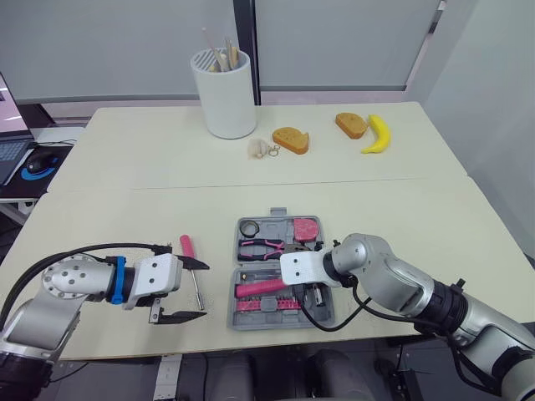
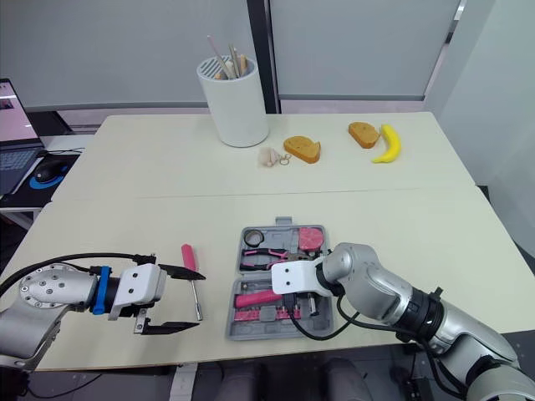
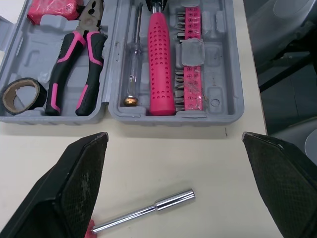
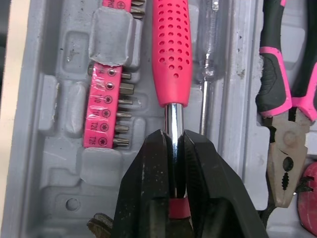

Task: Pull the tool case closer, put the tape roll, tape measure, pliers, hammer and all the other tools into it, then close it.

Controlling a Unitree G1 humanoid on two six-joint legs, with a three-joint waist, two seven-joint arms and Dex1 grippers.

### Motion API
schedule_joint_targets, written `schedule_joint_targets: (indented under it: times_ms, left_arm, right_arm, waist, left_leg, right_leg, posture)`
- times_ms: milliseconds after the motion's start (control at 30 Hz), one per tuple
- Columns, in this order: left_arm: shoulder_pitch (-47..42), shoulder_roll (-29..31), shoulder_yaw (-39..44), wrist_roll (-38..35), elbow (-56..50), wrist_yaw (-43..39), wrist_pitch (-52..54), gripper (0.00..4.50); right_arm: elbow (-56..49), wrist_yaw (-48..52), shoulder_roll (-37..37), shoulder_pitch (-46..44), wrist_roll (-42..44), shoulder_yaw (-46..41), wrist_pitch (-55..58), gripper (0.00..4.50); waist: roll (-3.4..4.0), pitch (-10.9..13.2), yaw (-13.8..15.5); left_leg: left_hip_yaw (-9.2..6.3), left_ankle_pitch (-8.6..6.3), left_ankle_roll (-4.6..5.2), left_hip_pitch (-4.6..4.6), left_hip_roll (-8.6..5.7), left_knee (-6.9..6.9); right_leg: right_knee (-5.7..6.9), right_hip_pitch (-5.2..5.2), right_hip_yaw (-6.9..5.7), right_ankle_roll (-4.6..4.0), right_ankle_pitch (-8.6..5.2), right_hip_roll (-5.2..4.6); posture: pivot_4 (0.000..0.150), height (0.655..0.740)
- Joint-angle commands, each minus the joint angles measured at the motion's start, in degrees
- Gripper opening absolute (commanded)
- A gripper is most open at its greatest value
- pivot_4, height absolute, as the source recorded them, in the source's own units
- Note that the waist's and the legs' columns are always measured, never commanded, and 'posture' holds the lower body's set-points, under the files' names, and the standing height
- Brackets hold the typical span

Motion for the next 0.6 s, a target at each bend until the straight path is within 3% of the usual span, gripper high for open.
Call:
schedule_joint_targets:
  times_ms: [33,133,333,400,600]
  left_arm:
    - [-0.78,-0.19,-0.36,0.02,-2.13,0.65,0.77,4.5]
    - [-1.04,-0.15,-0.51,-0.04,-2.64,0.91,1.39,4.5]
    - [-0.66,0.01,-0.13,-0.28,-3.66,1.3,2.38,4.5]
    - [-0.31,-0.03,0.03,-0.33,-4.06,1.45,2.64,4.5]
    - [0.44,-0.02,0.37,-0.37,-4.27,1.49,2.47,4.5]
  right_arm:
    - [-2.42,0.86,-0.31,-0.67,0.39,-2.55,-0.04,1.56]
    - [-4.65,1.76,-0.06,-0.82,2.62,-5.14,0.84,2.26]
    - [-9.43,3.4,-0.49,-0.79,8.42,-12.43,0.2,2.26]
    - [-9.52,3.0,0.3,0.59,10.79,-14.98,-4.63,2.26]
    - [-6.23,2.71,0.8,4.6,12.6,-15.36,-12.76,0.96]
  waist:
    - [0.0,0.0,0.0]
    - [0.0,0.0,-0.01]
    - [0.0,0.0,-0.02]
    - [-0.01,0.0,-0.02]
    - [-0.01,0.0,-0.02]
  left_leg:
    - [0.0,0.0,0.0,0.0,0.0,0.0]
    - [0.0,0.0,0.0,0.0,0.0,0.0]
    - [-0.01,0.0,0.0,0.0,0.01,0.01]
    - [-0.02,0.0,0.0,0.0,0.0,0.01]
    - [-0.01,0.0,0.0,0.01,0.0,0.01]
  right_leg:
    - [0.0,0.0,0.0,0.0,0.0,0.0]
    - [0.01,-0.01,0.0,0.0,0.0,0.0]
    - [0.02,0.0,-0.01,0.0,0.0,0.0]
    - [0.02,0.01,-0.01,0.0,0.0,0.0]
    - [0.02,0.01,0.0,0.0,0.0,0.0]
  posture:
    - [0.15,0.74]
    - [0.15,0.74]
    - [0.15,0.74]
    - [0.15,0.74]
    - [0.15,0.74]
